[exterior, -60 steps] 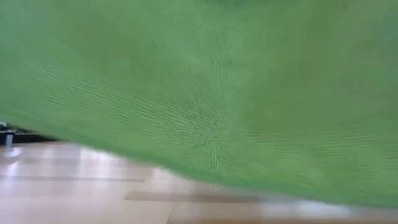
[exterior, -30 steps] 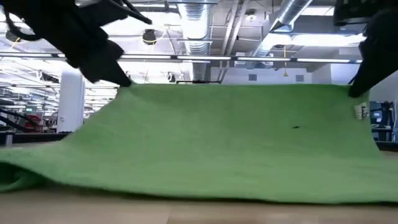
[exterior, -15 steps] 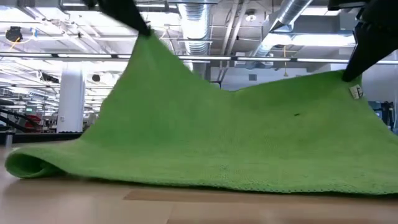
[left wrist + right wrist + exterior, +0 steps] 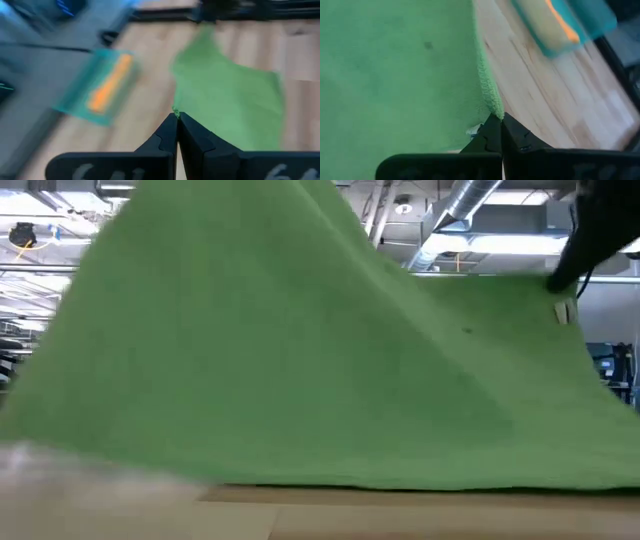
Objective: Roll microfiber towels into tight, uniform cylinder then place into a basket
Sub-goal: Fold the green microfiber towel
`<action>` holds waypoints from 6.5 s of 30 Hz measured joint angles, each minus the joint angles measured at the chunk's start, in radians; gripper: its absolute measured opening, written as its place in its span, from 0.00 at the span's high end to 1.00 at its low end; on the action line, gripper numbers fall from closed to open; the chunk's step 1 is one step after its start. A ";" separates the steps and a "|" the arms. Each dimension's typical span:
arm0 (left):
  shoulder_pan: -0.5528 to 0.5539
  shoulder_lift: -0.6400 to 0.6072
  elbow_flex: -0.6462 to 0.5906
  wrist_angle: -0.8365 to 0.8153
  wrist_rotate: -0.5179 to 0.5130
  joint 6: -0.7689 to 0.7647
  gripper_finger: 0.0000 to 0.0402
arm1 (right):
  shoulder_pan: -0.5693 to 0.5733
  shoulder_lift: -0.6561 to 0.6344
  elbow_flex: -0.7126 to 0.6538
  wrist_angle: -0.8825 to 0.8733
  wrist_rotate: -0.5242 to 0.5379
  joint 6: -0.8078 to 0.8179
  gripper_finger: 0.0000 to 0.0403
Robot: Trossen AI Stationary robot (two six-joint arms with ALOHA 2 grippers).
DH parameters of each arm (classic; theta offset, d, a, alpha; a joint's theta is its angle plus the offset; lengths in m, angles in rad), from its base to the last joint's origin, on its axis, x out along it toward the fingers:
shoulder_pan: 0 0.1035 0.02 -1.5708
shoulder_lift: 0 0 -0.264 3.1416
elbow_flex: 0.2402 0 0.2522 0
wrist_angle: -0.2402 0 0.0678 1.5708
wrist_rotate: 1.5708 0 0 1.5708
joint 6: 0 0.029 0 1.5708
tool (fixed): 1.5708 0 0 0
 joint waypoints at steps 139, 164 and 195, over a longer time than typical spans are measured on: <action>-0.119 0.055 -0.705 0.400 0.245 -0.028 1.00 | 0.152 0.199 -0.122 0.500 -0.147 -0.122 0.98; -0.119 0.055 -0.705 0.538 0.431 -0.011 1.00 | 0.160 0.199 -0.121 0.581 -0.295 -0.114 0.98; -0.118 0.055 -0.676 0.543 0.598 -0.009 0.63 | 0.158 0.196 -0.121 0.573 -0.417 -0.087 0.62</action>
